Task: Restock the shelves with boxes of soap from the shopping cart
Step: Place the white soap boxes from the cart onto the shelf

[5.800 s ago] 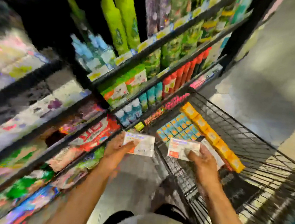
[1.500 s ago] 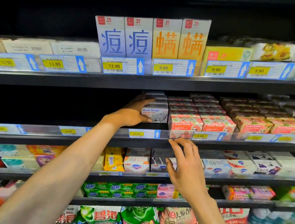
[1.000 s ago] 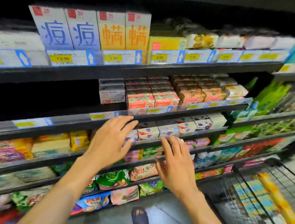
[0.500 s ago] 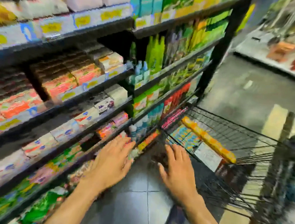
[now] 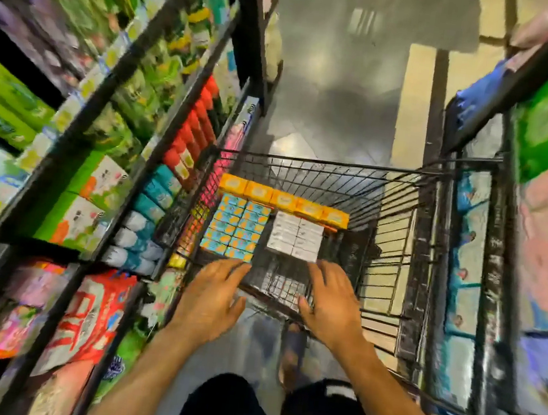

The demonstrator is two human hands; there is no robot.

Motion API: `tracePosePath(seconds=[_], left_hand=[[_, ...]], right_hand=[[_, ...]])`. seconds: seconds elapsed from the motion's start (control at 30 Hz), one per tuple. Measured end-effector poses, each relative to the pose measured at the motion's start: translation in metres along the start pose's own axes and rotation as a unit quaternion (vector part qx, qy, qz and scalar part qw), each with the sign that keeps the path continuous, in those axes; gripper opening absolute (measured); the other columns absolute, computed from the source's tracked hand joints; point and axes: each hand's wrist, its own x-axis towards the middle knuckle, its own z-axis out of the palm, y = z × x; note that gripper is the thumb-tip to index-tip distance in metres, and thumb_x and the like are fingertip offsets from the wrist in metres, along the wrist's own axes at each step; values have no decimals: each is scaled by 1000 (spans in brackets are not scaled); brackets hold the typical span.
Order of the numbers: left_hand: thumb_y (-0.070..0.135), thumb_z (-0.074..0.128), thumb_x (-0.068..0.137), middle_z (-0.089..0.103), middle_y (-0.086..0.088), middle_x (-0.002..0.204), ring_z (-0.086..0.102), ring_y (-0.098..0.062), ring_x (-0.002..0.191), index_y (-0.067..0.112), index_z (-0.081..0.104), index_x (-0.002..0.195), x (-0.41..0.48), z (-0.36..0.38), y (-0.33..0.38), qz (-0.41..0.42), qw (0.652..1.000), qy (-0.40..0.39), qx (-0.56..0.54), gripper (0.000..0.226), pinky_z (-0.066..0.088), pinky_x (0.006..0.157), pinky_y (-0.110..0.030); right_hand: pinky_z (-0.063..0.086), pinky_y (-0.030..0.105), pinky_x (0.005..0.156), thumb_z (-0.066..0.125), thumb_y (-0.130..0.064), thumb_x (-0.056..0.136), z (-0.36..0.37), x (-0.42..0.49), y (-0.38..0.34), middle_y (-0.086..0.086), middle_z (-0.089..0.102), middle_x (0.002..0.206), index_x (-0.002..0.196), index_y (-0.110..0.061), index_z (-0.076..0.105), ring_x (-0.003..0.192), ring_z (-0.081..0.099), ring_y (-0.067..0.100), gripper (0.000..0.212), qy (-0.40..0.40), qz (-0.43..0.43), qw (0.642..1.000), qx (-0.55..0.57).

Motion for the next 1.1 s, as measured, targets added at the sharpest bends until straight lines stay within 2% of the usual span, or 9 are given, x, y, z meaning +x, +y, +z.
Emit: tracePosePath(seconds=[0.13, 0.33, 0.43, 0.5, 0.53, 0.7, 0.87, 1.0, 1.1], left_hand=[[47, 45, 91, 56, -9, 138, 55, -31, 125, 17, 54, 139, 66, 40, -19, 16, 997, -70, -4, 57, 49, 103, -44], [48, 39, 89, 58, -15, 133, 56, -37, 120, 12, 57, 136, 163, 132, -65, 38, 988, -153, 3, 62, 50, 99, -46], [36, 62, 84, 62, -18, 123, 63, -41, 105, 10, 60, 131, 204, 178, -83, 63, 984, -167, 21, 54, 56, 82, -44], [24, 83, 70, 65, -19, 116, 66, -42, 95, 9, 62, 130, 228, 204, -90, 84, 982, -164, 38, 65, 59, 70, -43], [22, 86, 67, 65, -19, 115, 67, -42, 94, 10, 62, 130, 239, 217, -94, 91, 981, -161, 50, 68, 59, 69, -43], [35, 48, 85, 55, -21, 141, 56, -43, 124, 7, 53, 141, 274, 291, -129, 133, 970, -190, 79, 63, 51, 98, -52], [29, 84, 65, 51, -15, 133, 49, -37, 118, 9, 49, 137, 288, 330, -144, 147, 959, -206, 126, 82, 46, 92, -46], [28, 90, 54, 53, -12, 129, 50, -35, 115, 11, 52, 134, 294, 345, -150, 140, 969, -165, 115, 90, 42, 90, -45], [26, 91, 46, 56, -11, 123, 53, -34, 112, 10, 57, 127, 300, 343, -148, 145, 970, -167, 103, 89, 41, 87, -42]], right_hand=[[54, 50, 102, 75, -41, 86, 28, 30, 37, 17, 60, 137, 141, -6, 57, 125, 58, 38, 68, -21, 48, 999, 12], [52, 54, 102, 79, -27, 85, 115, 90, 80, 27, 58, 135, 138, 2, 57, 122, 59, 46, 64, -52, 92, 993, 46], [53, 54, 102, 77, -24, 85, 166, 122, 99, 28, 55, 137, 139, 1, 54, 125, 56, 48, 63, -83, 112, 988, 61], [55, 55, 98, 81, -20, 81, 202, 142, 111, 28, 57, 136, 137, 0, 55, 124, 57, 49, 64, -88, 116, 987, 65], [54, 55, 100, 81, -19, 81, 217, 151, 115, 27, 56, 137, 137, -1, 55, 126, 55, 48, 65, -91, 118, 987, 64], [48, 49, 103, 76, -21, 83, 283, 190, 137, 23, 59, 135, 136, -1, 57, 124, 54, 43, 59, -86, 120, 988, 42], [51, 49, 89, 82, -18, 76, 323, 200, 146, 19, 60, 128, 130, -6, 62, 116, 56, 39, 59, -96, 114, 989, 16], [49, 50, 89, 87, -11, 66, 335, 202, 152, 17, 61, 121, 124, -8, 63, 110, 58, 39, 63, -70, 124, 990, 19], [48, 47, 88, 83, -10, 69, 334, 201, 150, 17, 63, 116, 119, -7, 67, 106, 60, 39, 53, -71, 116, 991, 12]])
